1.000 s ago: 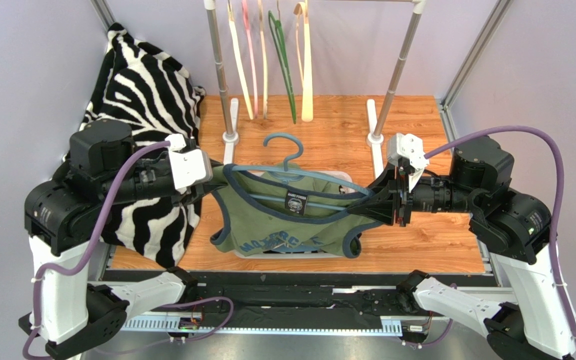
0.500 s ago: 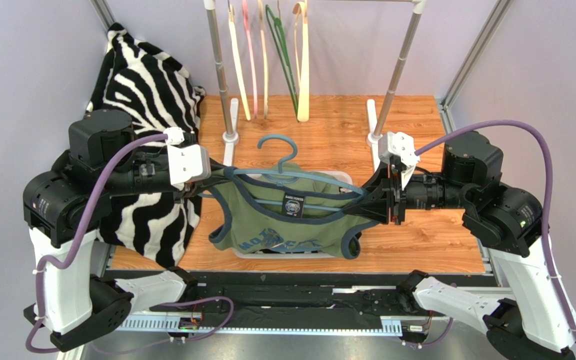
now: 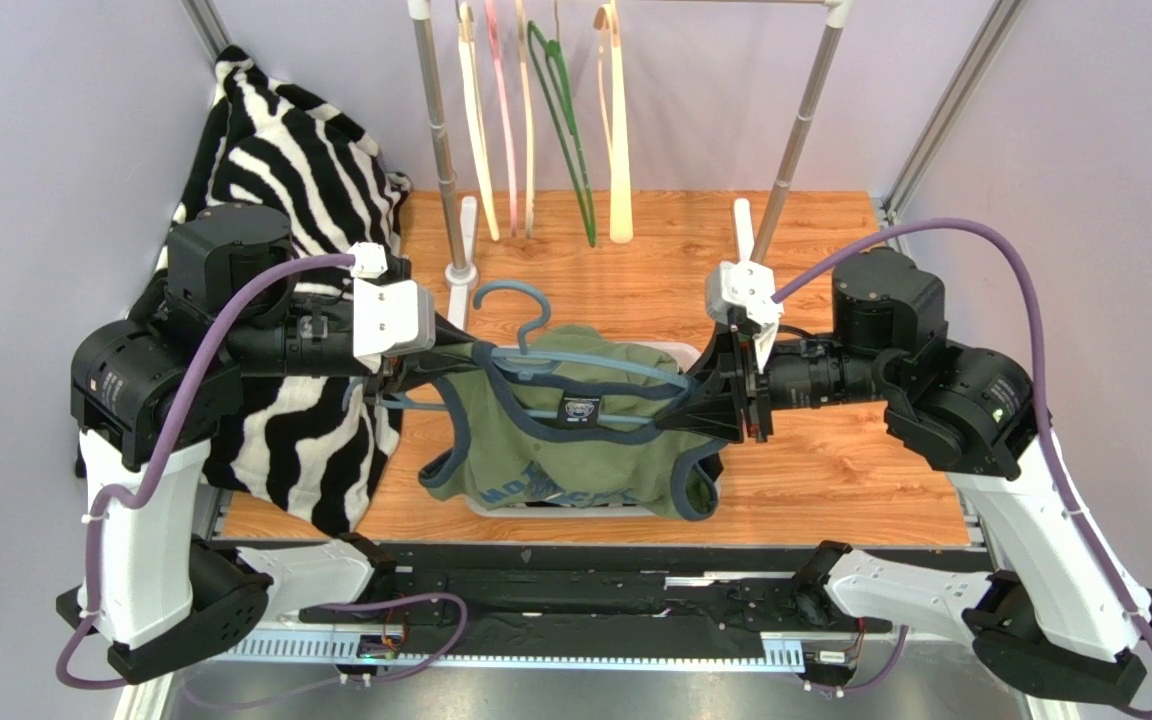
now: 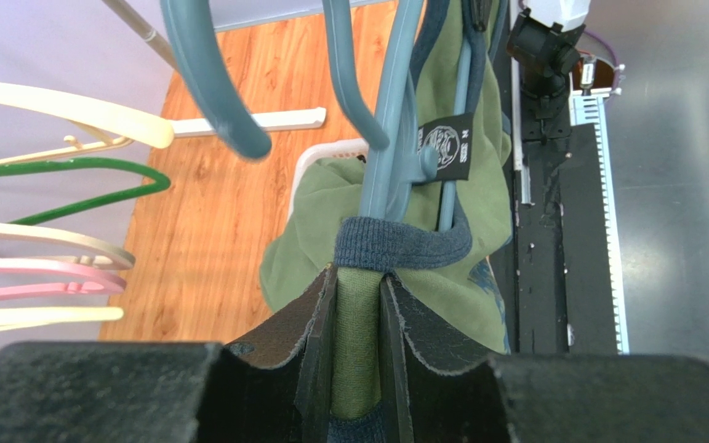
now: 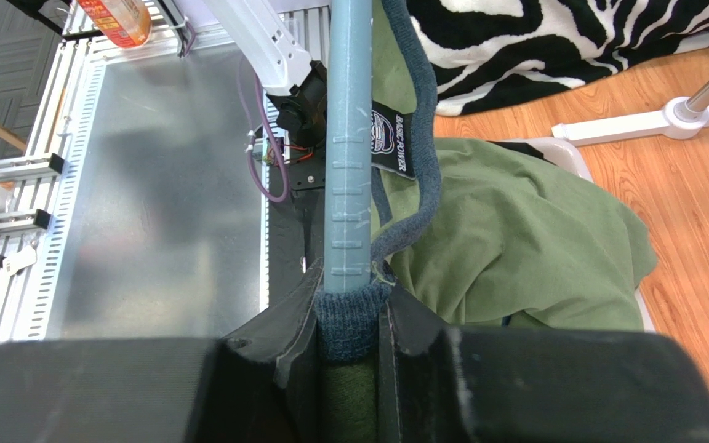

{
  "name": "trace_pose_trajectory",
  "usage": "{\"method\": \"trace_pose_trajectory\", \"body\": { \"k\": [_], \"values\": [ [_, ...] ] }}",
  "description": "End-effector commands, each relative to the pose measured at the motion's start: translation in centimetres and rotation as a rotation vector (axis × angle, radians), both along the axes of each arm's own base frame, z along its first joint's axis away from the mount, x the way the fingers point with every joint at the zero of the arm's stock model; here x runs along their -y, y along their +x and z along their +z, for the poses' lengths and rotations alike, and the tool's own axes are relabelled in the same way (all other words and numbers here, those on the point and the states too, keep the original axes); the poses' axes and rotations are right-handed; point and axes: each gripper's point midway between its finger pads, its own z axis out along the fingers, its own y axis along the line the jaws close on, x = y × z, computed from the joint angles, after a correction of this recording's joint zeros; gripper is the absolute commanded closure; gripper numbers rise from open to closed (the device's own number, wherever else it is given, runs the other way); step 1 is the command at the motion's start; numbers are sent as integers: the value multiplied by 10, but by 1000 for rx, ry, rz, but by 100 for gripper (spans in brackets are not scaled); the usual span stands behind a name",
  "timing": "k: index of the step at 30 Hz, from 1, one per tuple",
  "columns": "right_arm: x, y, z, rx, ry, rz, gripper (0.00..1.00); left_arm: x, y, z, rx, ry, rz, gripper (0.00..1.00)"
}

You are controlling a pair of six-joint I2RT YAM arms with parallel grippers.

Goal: Remove the tank top from the hanger

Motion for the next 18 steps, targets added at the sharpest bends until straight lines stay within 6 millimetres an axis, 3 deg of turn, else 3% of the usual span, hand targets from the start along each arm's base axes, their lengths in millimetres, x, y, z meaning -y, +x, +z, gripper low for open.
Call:
{"method": "trace_pose_trajectory", "body": {
  "k": [1, 3, 4, 5, 6, 7, 8, 11, 12, 18],
  "values": [
    [-8, 2, 28, 92, 79, -2, 100, -5, -20, -12, -95, 30, -38, 72],
    [-8, 6, 29, 105, 84, -31, 100, -5, -20, -14, -97, 36, -33, 78],
    [-8, 9, 30, 110, 87, -43, 100, -6, -20, -15, -92, 40, -31, 92],
    [-6, 9, 29, 117, 90, -53, 100, -7, -19, -17, -88, 43, -27, 98],
    [-5, 13, 29, 127, 91, -79, 88, -8, -19, -18, -86, 46, -20, 100],
    [-1, 14, 29, 139, 96, -96, 79, -10, -18, -18, -84, 48, -4, 100],
    [-1, 17, 26, 150, 93, -111, 63, -11, -16, -18, -81, 49, 10, 100],
    [11, 29, 27, 199, 89, -206, 43, -15, -9, -15, -58, 46, 62, 100],
    [15, 39, 22, 210, 74, -266, 40, -15, -6, -13, -43, 42, 72, 100],
    [35, 41, 19, 245, 80, -357, 32, -19, 8, -10, -14, 44, 143, 100]
  ]
}}
